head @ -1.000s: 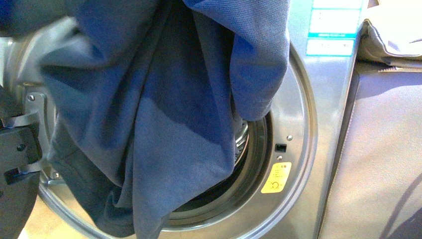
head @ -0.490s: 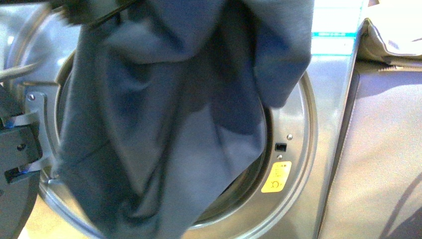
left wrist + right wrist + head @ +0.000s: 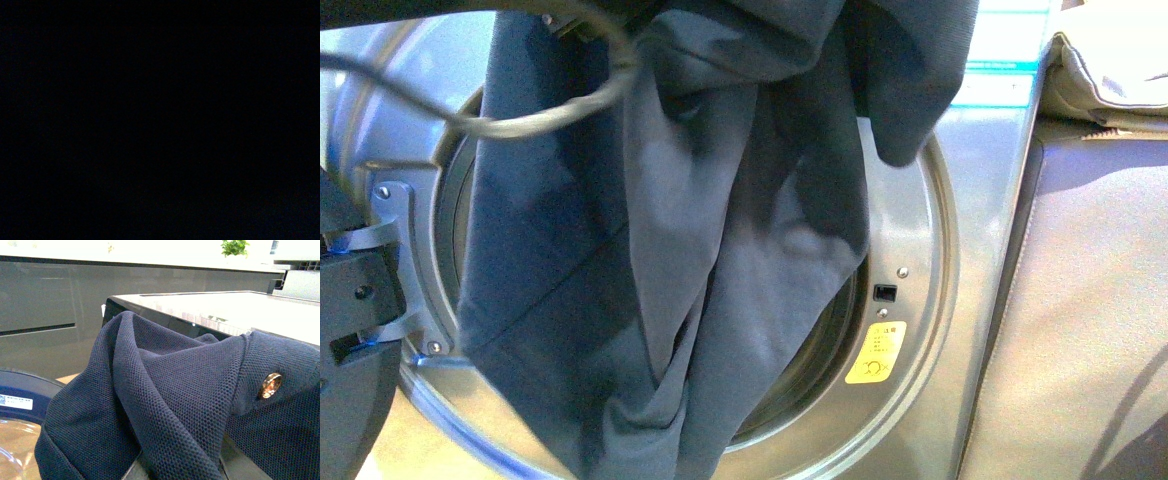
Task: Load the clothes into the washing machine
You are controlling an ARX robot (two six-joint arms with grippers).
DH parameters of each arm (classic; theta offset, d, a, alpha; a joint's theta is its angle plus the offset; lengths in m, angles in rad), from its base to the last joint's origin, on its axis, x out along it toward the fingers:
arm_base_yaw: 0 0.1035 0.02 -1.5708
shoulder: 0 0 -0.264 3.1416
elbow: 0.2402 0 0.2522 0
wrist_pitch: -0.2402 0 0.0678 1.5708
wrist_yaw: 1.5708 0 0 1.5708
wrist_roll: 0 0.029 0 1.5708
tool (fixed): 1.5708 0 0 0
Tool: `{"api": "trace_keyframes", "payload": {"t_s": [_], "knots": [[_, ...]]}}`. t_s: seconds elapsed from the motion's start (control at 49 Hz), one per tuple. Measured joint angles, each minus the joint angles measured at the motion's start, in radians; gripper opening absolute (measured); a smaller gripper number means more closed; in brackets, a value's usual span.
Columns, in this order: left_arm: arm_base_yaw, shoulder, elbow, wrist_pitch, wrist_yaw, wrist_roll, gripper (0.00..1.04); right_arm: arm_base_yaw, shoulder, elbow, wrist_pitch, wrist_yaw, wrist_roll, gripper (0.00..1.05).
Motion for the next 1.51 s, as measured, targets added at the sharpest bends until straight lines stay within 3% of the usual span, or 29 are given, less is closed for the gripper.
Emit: {"api": "trace_keyframes", "payload": {"t_s": [0.265, 0.571, 0.918, 1.02, 1.388, 1.51], "knots": [[-0.023, 0.050, 0.061, -0.045, -0.212, 0.094, 0.98, 0.000, 0.000, 0.000, 0.000, 0.003, 0.000, 0.09], [0.024, 0.050, 0.062, -0.044, -0.322, 0.120, 0.59, 0.000, 0.000, 0.000, 0.000, 0.003, 0.000, 0.09], [0.060, -0.016, 0.002, -0.019, -0.291, 0.119, 0.18, 0.000, 0.000, 0.000, 0.000, -0.001, 0.000, 0.09], [0.057, -0.053, -0.031, -0.018, -0.271, 0.119, 0.14, 0.000, 0.000, 0.000, 0.001, -0.002, 0.000, 0.26], [0.047, -0.154, -0.121, -0.018, -0.235, 0.119, 0.13, 0.000, 0.000, 0.000, 0.004, -0.002, 0.000, 0.72], [0.081, -0.196, -0.154, -0.021, -0.213, 0.114, 0.13, 0.000, 0.000, 0.000, 0.005, -0.001, 0.000, 0.96]]}}
